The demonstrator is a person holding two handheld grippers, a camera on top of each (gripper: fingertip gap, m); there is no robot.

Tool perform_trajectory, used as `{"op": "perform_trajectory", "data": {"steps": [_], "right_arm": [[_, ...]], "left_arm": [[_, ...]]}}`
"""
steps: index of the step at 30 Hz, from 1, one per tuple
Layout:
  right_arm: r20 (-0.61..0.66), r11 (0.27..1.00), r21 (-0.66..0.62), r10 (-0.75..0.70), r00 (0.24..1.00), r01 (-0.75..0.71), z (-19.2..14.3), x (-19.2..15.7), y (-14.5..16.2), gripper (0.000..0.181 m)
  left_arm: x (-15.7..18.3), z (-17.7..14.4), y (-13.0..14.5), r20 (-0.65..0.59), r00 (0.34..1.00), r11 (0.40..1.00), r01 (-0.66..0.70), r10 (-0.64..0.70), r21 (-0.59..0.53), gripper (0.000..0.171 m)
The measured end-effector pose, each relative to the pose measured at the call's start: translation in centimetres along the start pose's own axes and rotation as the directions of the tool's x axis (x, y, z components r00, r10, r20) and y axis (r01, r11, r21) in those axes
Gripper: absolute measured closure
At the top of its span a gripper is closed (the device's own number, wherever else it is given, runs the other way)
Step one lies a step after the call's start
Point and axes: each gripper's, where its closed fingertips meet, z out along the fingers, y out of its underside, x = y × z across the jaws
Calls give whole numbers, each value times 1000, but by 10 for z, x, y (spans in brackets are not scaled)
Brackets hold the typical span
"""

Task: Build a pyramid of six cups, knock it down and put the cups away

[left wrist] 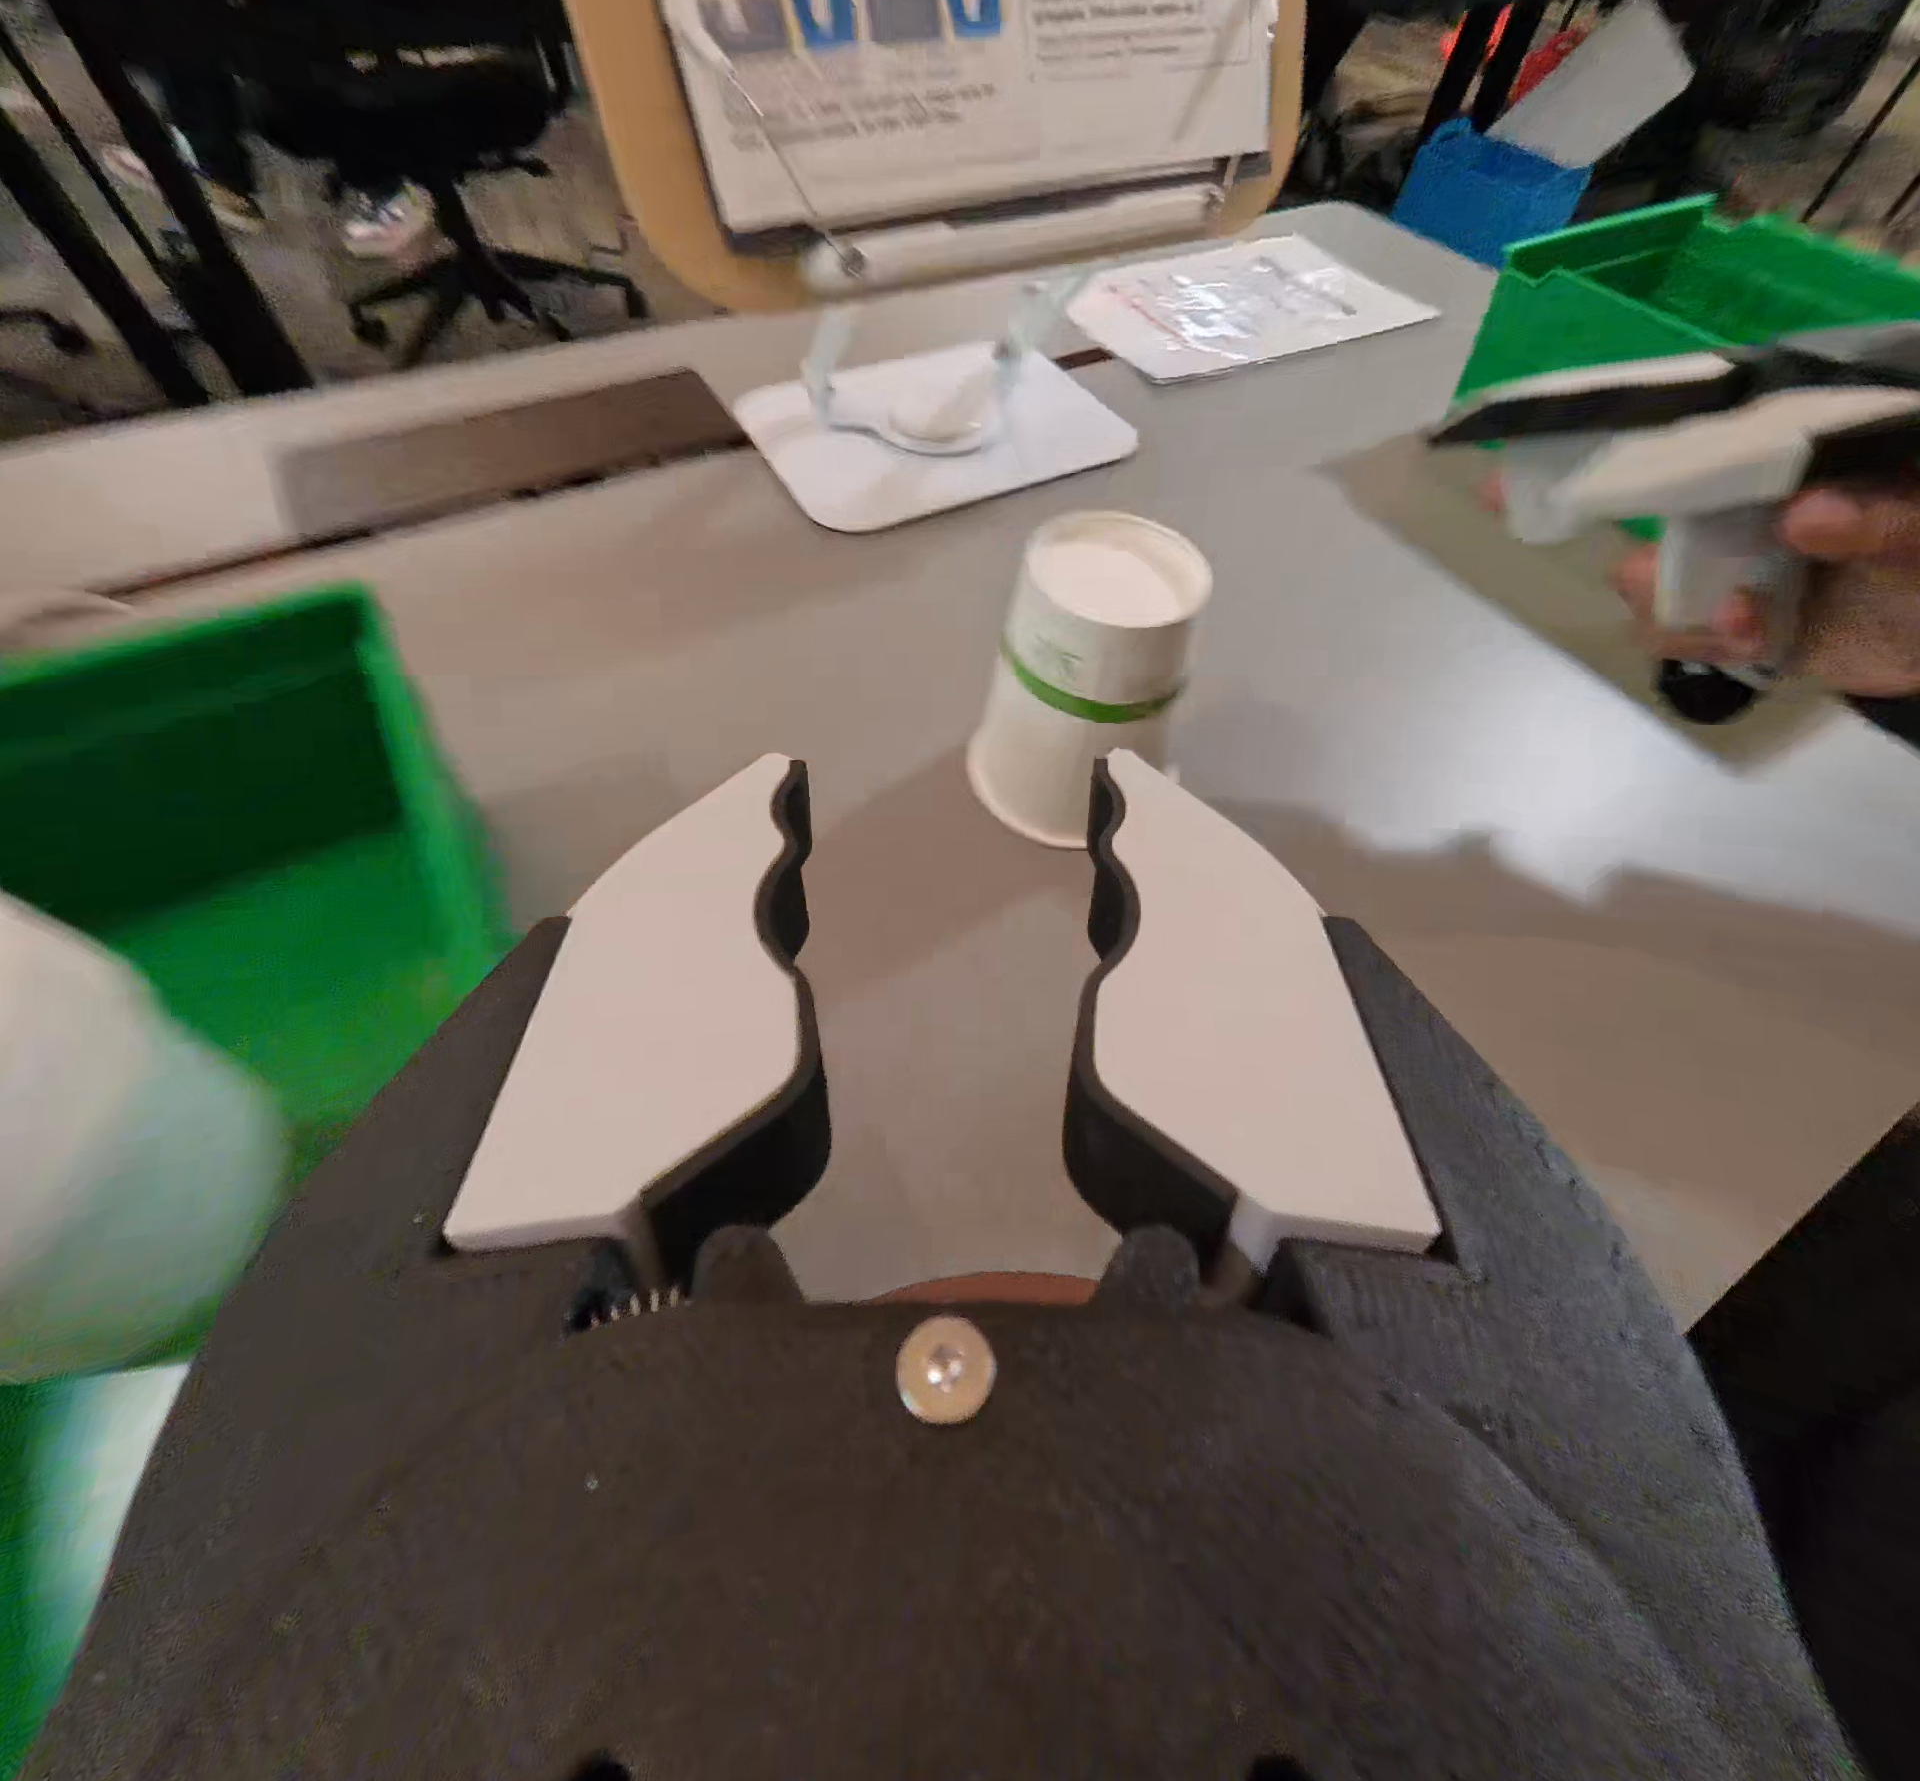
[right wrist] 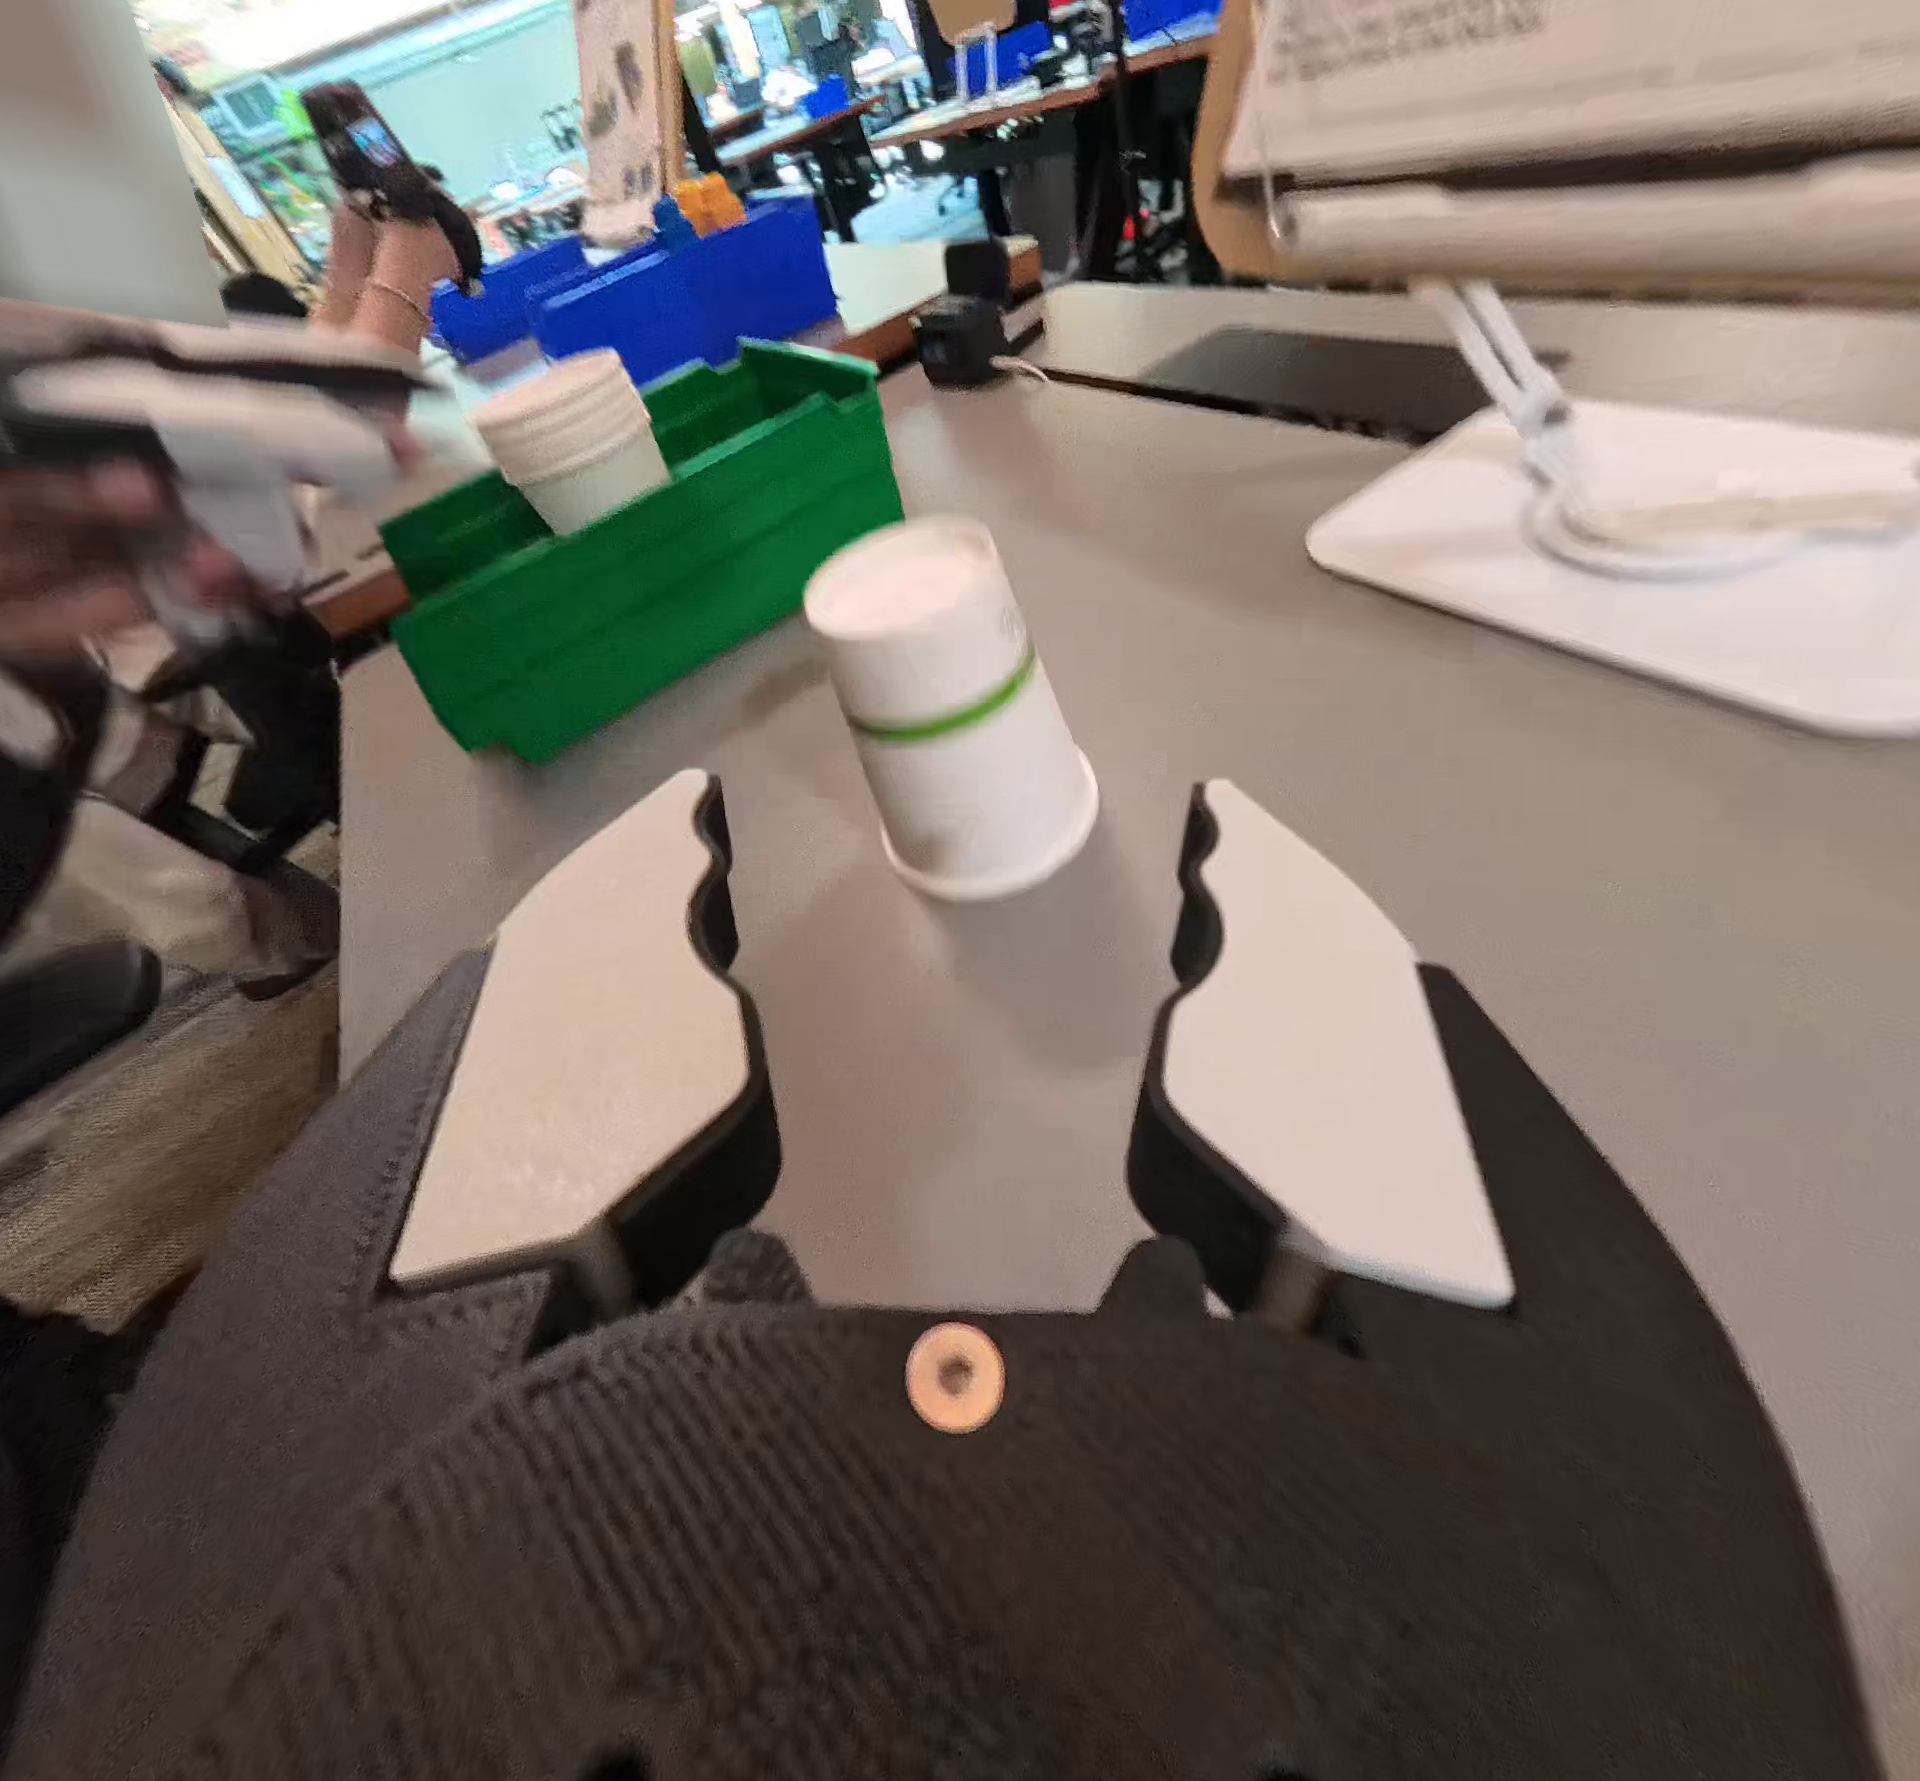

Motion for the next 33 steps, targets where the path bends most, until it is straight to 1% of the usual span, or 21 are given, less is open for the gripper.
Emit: {"op": "perform_trajectory", "data": {"steps": [1, 3, 4, 6, 7, 8, 9, 10, 11, 14, 15, 17, 19, 21, 23, 26, 28, 30, 33], "right_arm": [[-22, 1000, -6, 8, 1000, -8, -14, 2, 16, 98], [-66, 999, -26, 31, 997, -33, -42, 3, 46, 102], [-97, 998, -42, 48, 994, -53, -54, 5, 57, 103], [-117, 994, -47, 95, 989, -101, -74, 2, 67, 103], [-117, 992, -36, 119, 986, -124, -81, 0, 69, 103], [-116, 990, -25, 135, 984, -139, -86, -2, 69, 103], [-114, 989, -21, 142, 983, -145, -89, -3, 69, 103], [-114, 990, -25, 137, 984, -140, -90, -4, 70, 103], [-118, 991, -35, 124, 985, -129, -89, -4, 71, 104], [-113, 989, -71, 124, 986, -132, -84, -7, 80, 104], [-102, 986, -75, 141, 985, -149, -83, -8, 82, 104], [-88, 981, -65, 174, 981, -180, -81, -9, 82, 104], [-83, 978, -57, 196, 977, -201, -80, -7, 80, 104], [-76, 974, -48, 218, 973, -222, -80, -5, 78, 105], [-61, 967, -44, 246, 967, -249, -78, -5, 78, 106], [-43, 960, -57, 272, 961, -274, -74, -6, 80, 106], [-40, 960, -67, 269, 962, -271, -72, -6, 81, 107], [-31, 963, -61, 262, 964, -264, -70, -8, 79, 110], [-13, 962, -70, 263, 965, -263, -68, -11, 78, 112]], "left_arm": [[-18, -14, -10, 28, 998, 998, -58, 59, -30, 118], [-65, -39, -14, 120, 967, 967, -208, 227, -148, 119], [-89, -49, -9, 153, 931, 928, -292, 331, -232, 121], [-133, -68, 11, 147, 833, 796, -437, 534, -418, 126], [-153, -76, 18, 146, 781, 730, -476, 607, -490, 127], [-169, -83, 23, 145, 742, 683, -498, 654, -534, 128], [-179, -86, 27, 139, 721, 658, -513, 679, -552, 128], [-184, -86, 29, 136, 714, 652, -524, 687, -548, 131], [-185, -84, 30, 133, 716, 660, -533, 685, -529, 135], [-184, -79, 34, 123, 709, 664, -565, 694, -490, 146], [-183, -78, 37, 107, 711, 657, -567, 695, -496, 146], [-179, -76, 49, 53, 735, 644, -554, 676, -527, 143], [-179, -75, 53, 38, 736, 636, -556, 675, -536, 143], [-182, -75, 52, 47, 719, 623, -566, 694, -540, 150], [-181, -74, 50, 46, 721, 629, -570, 691, -529, 157], [-175, -72, 52, 17, 740, 635, -566, 672, -526, 156], [-176, -72, 52, 15, 723, 614, -576, 691, -539, 157], [-178, -71, 53, 7, 701, 585, -589, 713, -557, 164], [-177, -71, 53, -4, 708, 580, -582, 707, -570, 164]]}}
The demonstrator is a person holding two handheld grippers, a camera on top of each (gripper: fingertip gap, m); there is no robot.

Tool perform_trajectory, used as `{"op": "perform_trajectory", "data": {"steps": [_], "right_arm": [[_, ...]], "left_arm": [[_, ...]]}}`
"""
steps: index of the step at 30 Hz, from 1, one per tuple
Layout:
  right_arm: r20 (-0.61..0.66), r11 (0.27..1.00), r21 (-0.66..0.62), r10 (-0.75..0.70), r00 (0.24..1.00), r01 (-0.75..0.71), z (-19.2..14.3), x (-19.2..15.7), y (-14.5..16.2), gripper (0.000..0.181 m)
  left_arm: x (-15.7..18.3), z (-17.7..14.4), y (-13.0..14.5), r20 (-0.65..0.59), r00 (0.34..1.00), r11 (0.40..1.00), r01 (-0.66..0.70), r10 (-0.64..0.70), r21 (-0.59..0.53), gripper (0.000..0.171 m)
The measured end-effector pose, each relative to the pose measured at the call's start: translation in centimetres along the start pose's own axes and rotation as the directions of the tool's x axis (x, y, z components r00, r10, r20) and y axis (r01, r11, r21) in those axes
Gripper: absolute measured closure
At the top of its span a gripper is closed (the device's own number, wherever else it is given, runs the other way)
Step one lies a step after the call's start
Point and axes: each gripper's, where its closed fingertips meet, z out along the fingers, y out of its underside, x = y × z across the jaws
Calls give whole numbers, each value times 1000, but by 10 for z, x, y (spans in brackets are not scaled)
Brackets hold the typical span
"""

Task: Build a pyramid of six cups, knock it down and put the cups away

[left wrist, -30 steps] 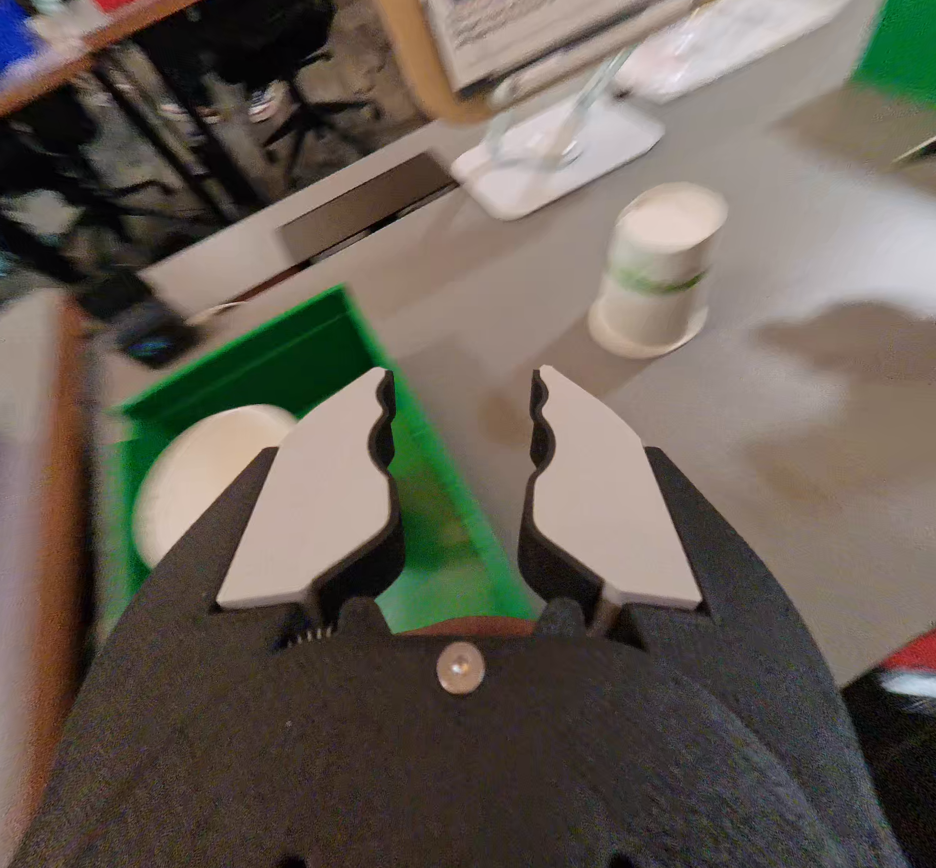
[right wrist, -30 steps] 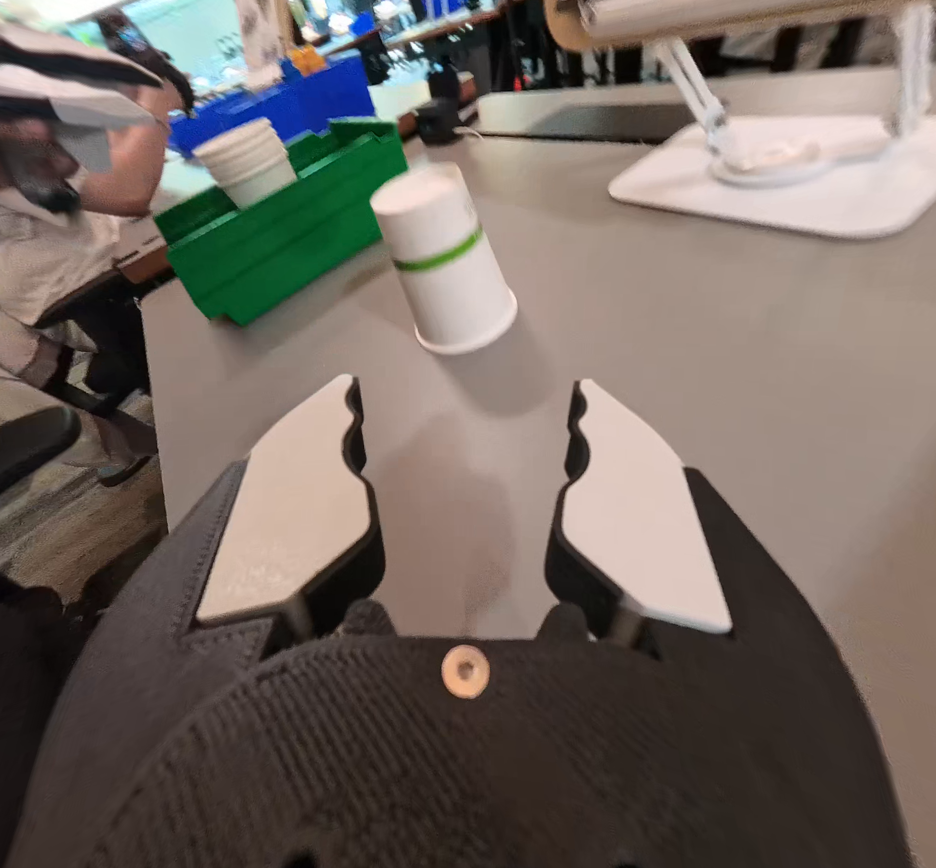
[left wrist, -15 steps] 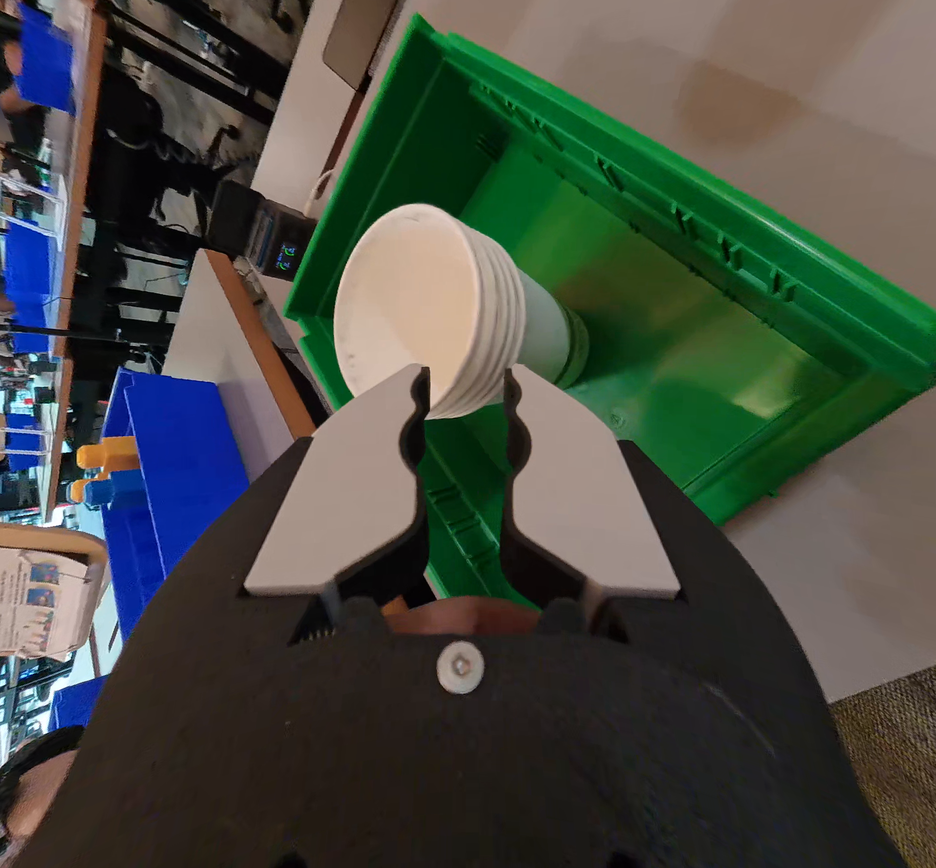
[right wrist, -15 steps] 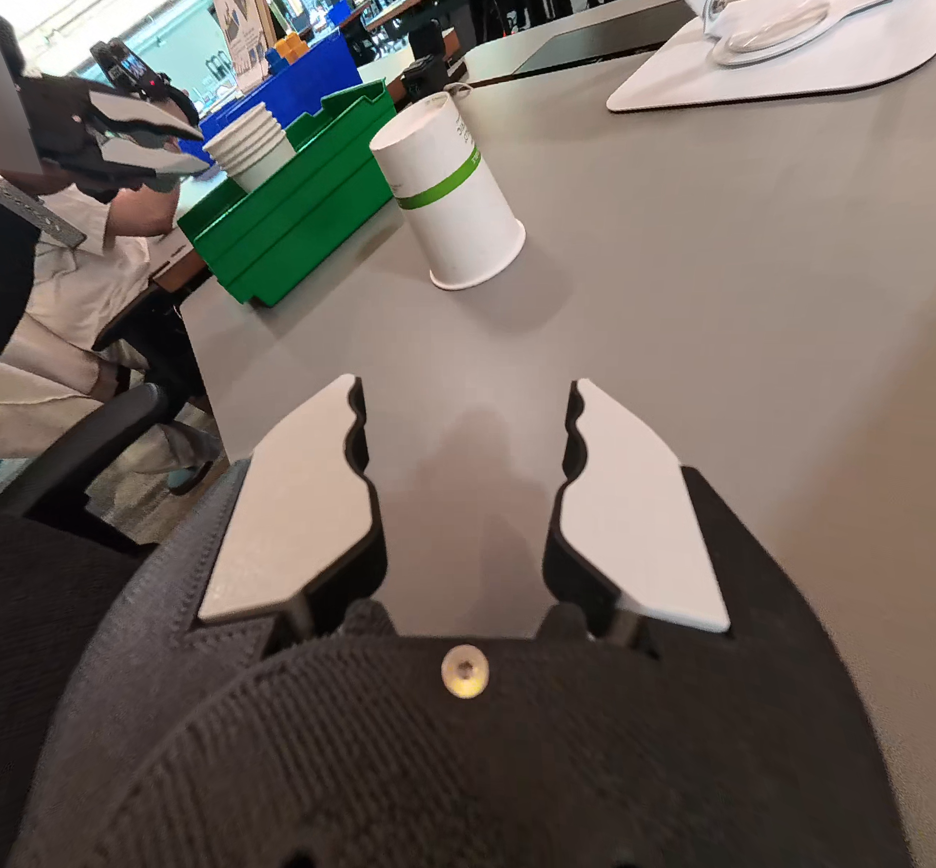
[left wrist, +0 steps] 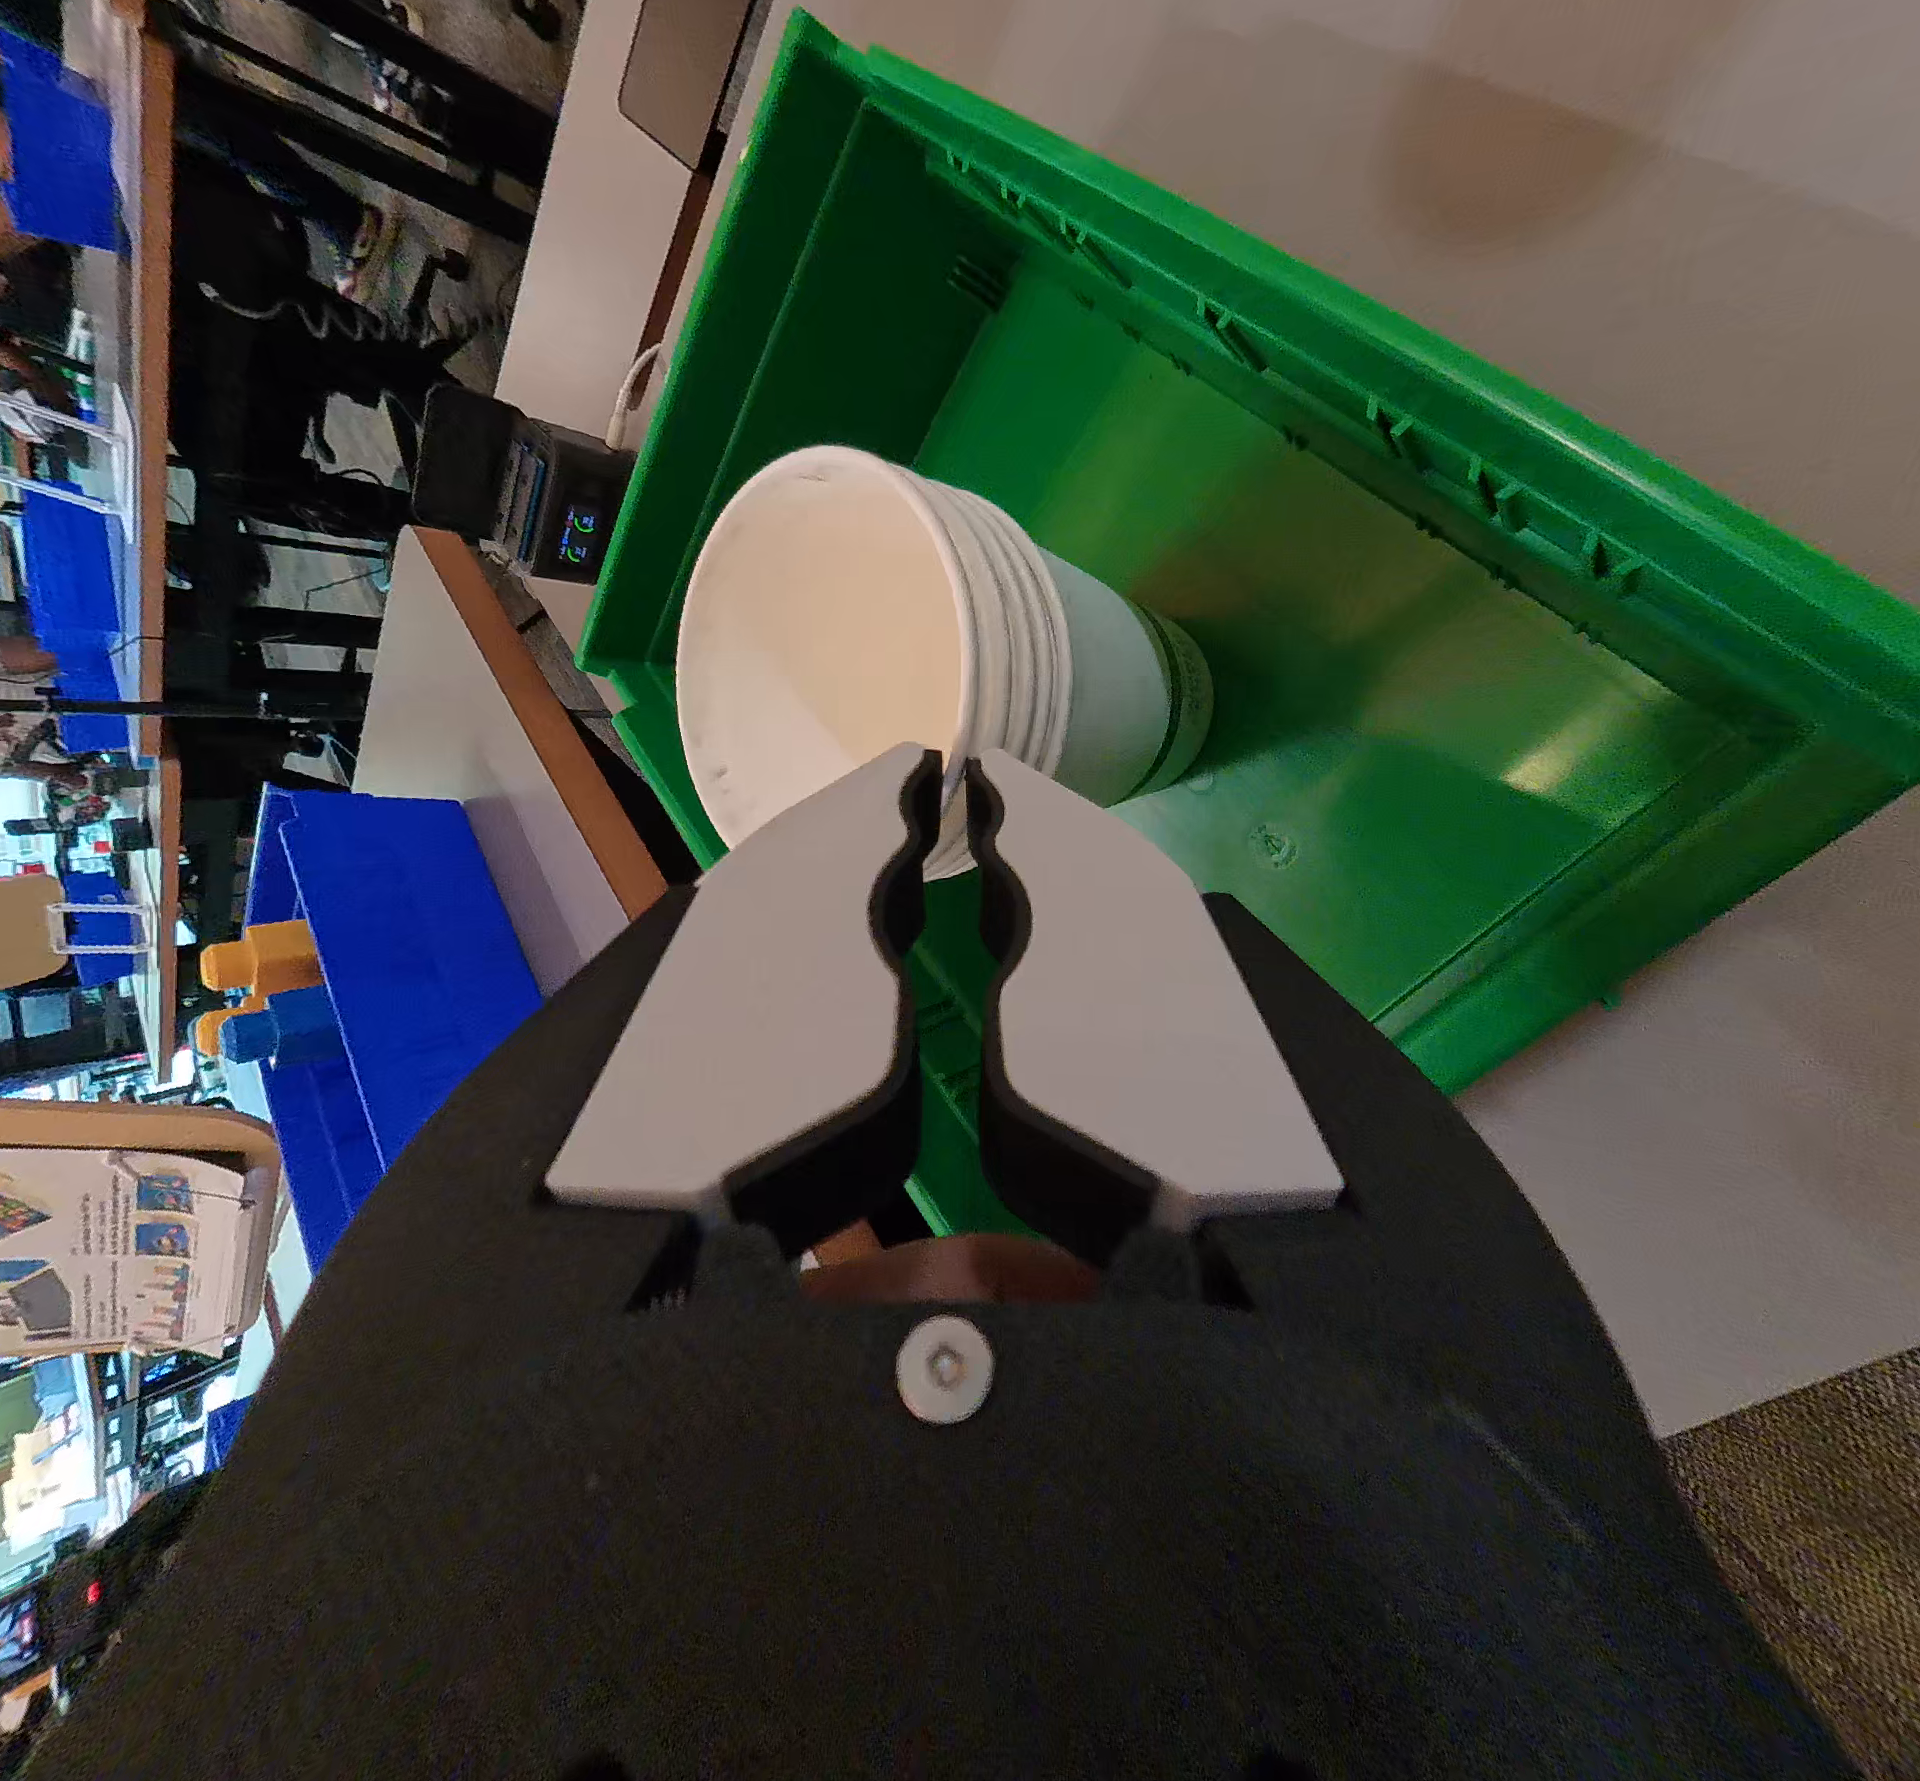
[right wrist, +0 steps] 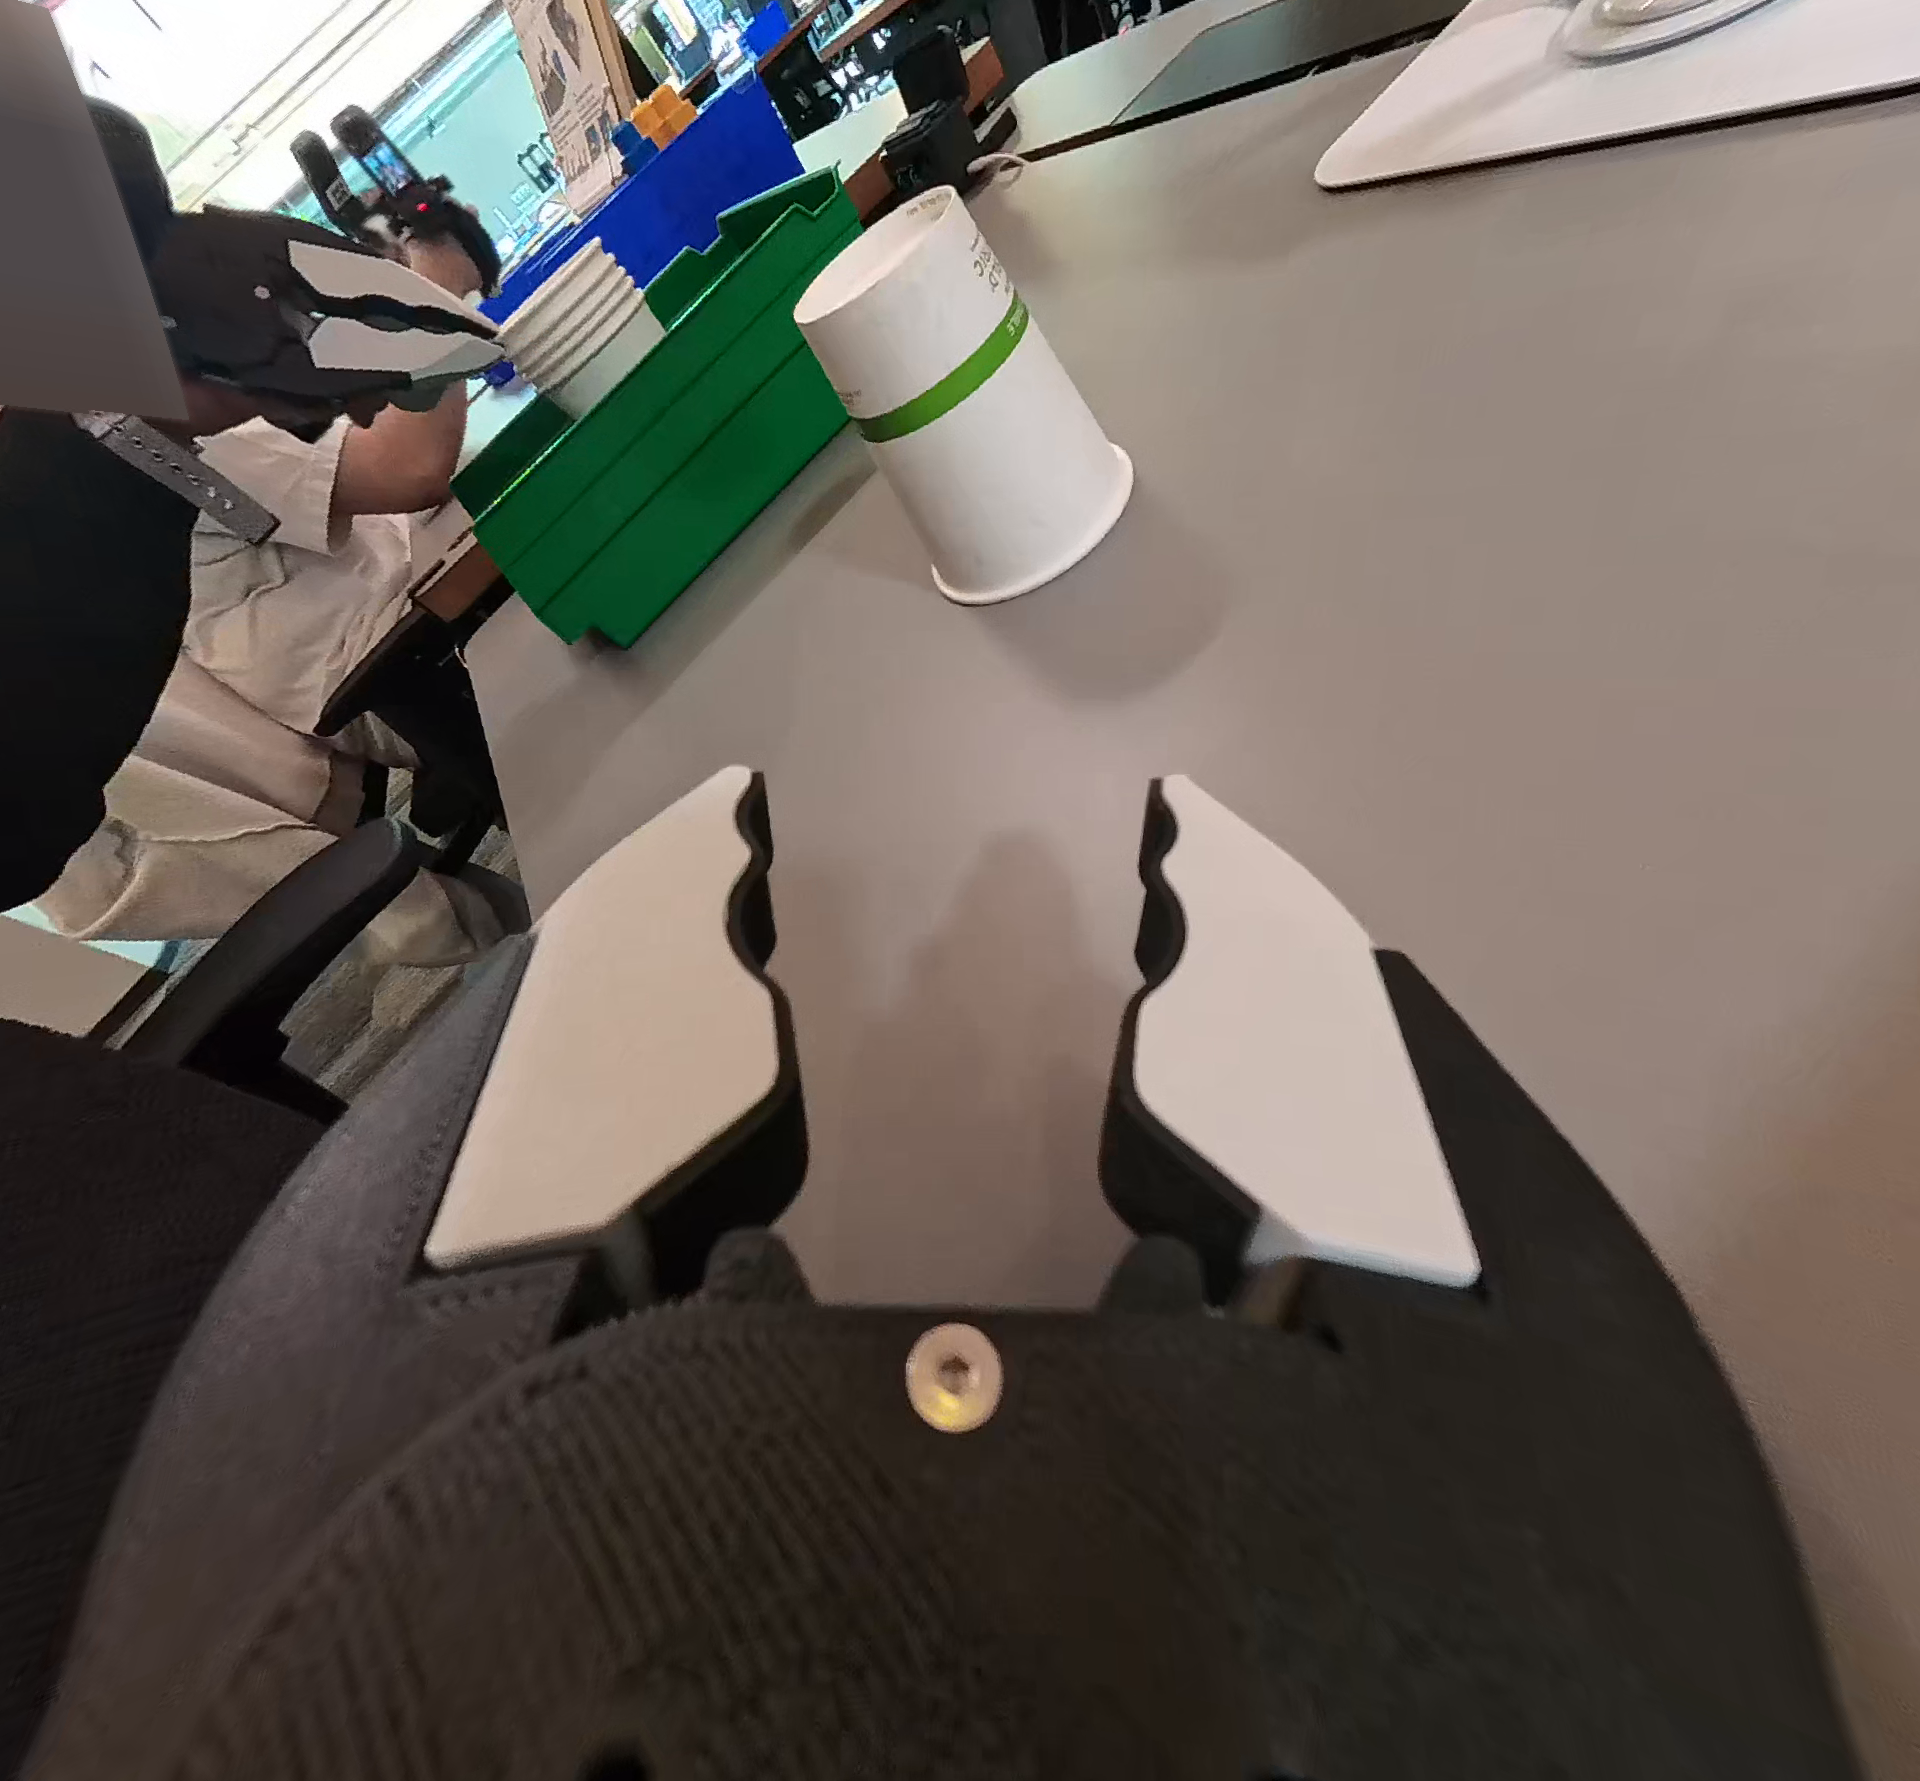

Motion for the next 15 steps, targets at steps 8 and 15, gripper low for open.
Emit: {"op": "perform_trajectory", "data": {"steps": [8, 15], "right_arm": [[35, 999, -17, 36, 999, -36, 2, -3, 2, 113], [42, 999, -25, 33, 999, -32, 2, -5, 3, 114]], "left_arm": [[-27, -13, -5, 106, 994, 1000, 4, -7, 24, 166], [-81, -62, -25, 278, 946, 977, 122, -169, 177, 166]]}}
